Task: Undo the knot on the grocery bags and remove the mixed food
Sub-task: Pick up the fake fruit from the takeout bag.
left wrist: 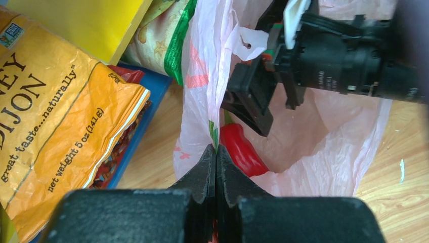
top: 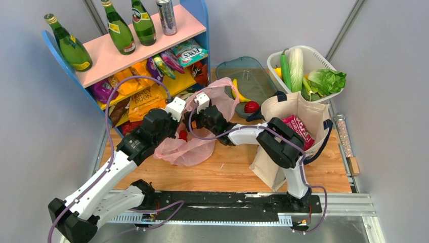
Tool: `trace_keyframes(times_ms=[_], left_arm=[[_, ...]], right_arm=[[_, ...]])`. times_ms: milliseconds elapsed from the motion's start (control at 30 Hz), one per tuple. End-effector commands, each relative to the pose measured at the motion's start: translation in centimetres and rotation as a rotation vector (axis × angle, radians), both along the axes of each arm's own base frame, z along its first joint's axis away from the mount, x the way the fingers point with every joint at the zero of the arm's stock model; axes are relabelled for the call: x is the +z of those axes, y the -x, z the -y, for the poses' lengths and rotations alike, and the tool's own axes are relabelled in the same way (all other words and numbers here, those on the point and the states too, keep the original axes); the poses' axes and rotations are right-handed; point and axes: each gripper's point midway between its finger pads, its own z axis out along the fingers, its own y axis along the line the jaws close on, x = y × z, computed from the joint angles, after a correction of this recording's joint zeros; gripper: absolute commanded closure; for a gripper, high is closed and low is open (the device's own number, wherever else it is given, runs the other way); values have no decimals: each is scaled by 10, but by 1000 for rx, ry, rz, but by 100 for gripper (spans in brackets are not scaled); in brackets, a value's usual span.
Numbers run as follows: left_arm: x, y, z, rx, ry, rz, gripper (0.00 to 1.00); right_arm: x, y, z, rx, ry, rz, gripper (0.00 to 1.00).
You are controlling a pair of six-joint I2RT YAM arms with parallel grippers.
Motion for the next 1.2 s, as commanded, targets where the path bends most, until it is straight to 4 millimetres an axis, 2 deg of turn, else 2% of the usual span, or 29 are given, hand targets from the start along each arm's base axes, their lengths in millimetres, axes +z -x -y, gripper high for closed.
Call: trace_keyframes(times_ms=[0, 167, 333, 433, 567, 633, 700, 833, 933, 967, 1067, 1100, 1167], left_arm=[[11, -6, 6, -3, 44, 30, 100], [11, -5, 7, -7, 45, 30, 100], [12, -5, 7, -10, 46, 32, 100], [13, -5, 7, -10, 47, 34, 100], [13, -4, 7, -10, 47, 36, 100], [14, -4, 6, -10, 48, 37, 100], [14, -4, 6, -9, 49, 38, 100], [14, -4, 5, -5, 46, 41, 100], [14, -5, 2, 8, 39, 42, 100], [14, -5, 2, 14, 38, 44, 100], [15, -6, -3, 37, 32, 49, 100], [15, -7, -4, 44, 30, 51, 100], [15, -8, -7, 65, 23, 55, 100]], right_arm=[[5, -24, -9, -29, -19, 62, 0], [-14, -37, -12, -45, 14, 56, 0], [-34, -45, -13, -71, 31, -12, 0], [-38, -47, -14, -74, 24, -42, 0], [-59, -52, -15, -84, 52, -124, 1], [-64, -52, -16, -78, 51, -139, 4], [-62, -49, -17, -57, 39, -133, 11], [-48, -43, -19, -16, 17, -106, 39], [-19, -33, -18, 37, -32, -47, 52], [-9, -23, -21, 92, -57, -31, 56], [12, 7, -12, 173, -111, 3, 64], [28, 15, -11, 192, -138, 28, 66], [45, 35, -2, 221, -167, 51, 67]])
